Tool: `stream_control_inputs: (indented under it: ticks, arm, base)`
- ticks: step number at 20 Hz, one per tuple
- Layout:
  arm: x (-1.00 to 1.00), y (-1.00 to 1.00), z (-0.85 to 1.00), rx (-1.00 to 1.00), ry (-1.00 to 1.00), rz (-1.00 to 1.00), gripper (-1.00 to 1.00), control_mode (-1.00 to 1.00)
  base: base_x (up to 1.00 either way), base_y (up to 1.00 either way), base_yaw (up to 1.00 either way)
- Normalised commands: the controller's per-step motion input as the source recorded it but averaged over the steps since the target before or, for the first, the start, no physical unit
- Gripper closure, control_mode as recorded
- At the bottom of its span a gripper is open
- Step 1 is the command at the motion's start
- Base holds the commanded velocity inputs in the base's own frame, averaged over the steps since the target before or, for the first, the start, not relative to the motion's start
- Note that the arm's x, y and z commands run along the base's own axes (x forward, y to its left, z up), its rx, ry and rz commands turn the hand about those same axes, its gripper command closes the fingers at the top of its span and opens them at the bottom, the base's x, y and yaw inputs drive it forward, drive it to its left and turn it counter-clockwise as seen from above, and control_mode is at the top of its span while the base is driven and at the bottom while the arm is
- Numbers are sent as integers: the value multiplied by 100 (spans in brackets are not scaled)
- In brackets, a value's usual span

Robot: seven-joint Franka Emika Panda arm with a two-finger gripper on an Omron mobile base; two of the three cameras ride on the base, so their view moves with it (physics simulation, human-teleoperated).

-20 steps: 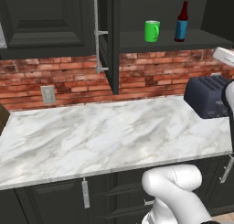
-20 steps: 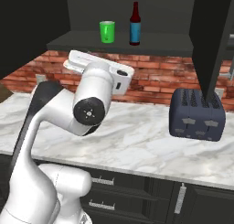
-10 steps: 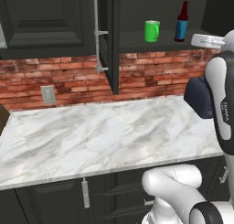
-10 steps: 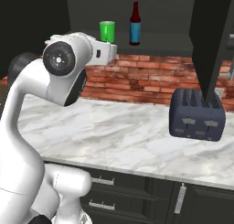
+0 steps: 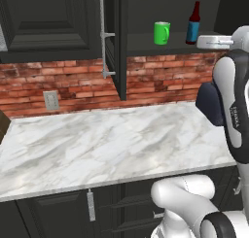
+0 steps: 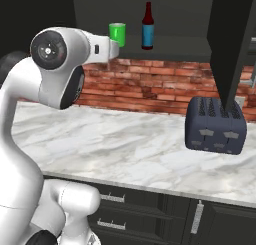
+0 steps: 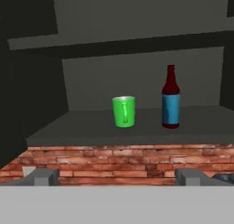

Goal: Open the cabinet directly in front. Then move the beer and the mug to the dining counter with the jar on it.

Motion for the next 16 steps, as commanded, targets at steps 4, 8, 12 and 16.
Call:
stream_control_inputs:
  ticks: [4, 8, 12, 16]
  arm:
    - [2, 40, -5, -12, 0, 0, -100, -100]
    - [20, 29, 0, -7, 1, -3, -100, -100]
    - [44, 13, 0, 0, 4, -1, -100, -100]
    - [55, 0, 0, 0, 9, 0, -100, -100]
  base:
    - [0, 0, 0]
    - [0, 0, 0]
    - [0, 0, 0]
    - [0, 0, 0]
